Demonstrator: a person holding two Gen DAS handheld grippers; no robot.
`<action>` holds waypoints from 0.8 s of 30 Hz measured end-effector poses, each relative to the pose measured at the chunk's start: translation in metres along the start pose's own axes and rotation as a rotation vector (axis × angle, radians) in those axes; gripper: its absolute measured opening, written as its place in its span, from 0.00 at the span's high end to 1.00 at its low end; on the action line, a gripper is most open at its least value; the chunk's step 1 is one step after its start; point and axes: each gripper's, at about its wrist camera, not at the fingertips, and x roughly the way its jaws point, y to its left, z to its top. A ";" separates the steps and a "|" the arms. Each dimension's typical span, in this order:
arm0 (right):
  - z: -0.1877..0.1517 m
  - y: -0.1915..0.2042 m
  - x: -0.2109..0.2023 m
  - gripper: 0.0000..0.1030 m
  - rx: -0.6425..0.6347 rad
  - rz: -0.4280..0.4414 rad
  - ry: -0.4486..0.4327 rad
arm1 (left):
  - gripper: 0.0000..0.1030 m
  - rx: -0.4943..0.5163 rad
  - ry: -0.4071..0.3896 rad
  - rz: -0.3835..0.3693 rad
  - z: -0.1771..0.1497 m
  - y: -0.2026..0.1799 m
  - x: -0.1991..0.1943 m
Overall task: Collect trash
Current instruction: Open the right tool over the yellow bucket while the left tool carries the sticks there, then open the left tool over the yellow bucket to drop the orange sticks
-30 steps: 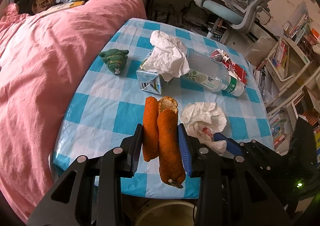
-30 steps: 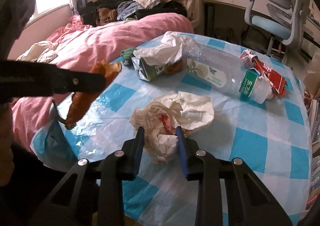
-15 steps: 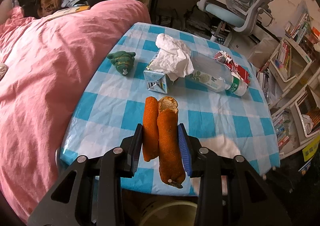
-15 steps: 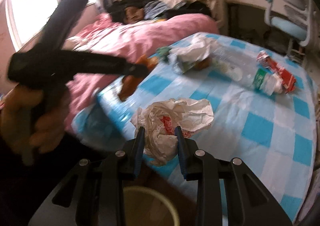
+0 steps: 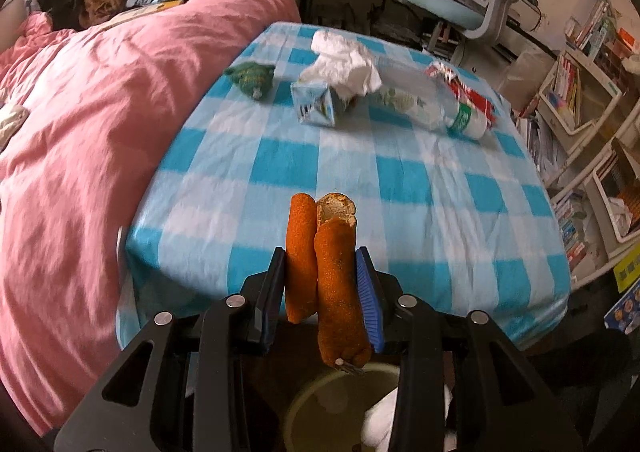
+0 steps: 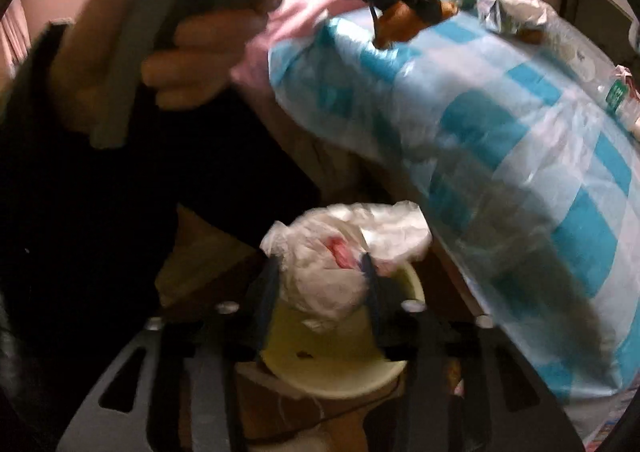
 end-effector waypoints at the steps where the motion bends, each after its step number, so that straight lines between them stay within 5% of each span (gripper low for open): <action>1: -0.002 0.000 0.000 0.47 0.005 -0.017 -0.001 | 0.67 0.001 0.005 0.000 -0.004 0.000 -0.001; 11: -0.015 -0.031 -0.035 0.32 0.192 -0.101 -0.206 | 0.67 0.033 0.101 -0.021 -0.063 -0.010 -0.005; 19: -0.019 -0.061 -0.060 0.24 0.338 -0.240 -0.360 | 0.66 0.164 0.351 -0.055 -0.123 -0.042 0.024; 22: -0.022 -0.064 -0.066 0.17 0.357 -0.296 -0.384 | 0.60 0.218 0.380 -0.028 -0.132 -0.051 0.029; 24: -0.026 -0.066 -0.070 0.14 0.368 -0.338 -0.386 | 0.46 0.222 0.382 -0.017 -0.132 -0.051 0.029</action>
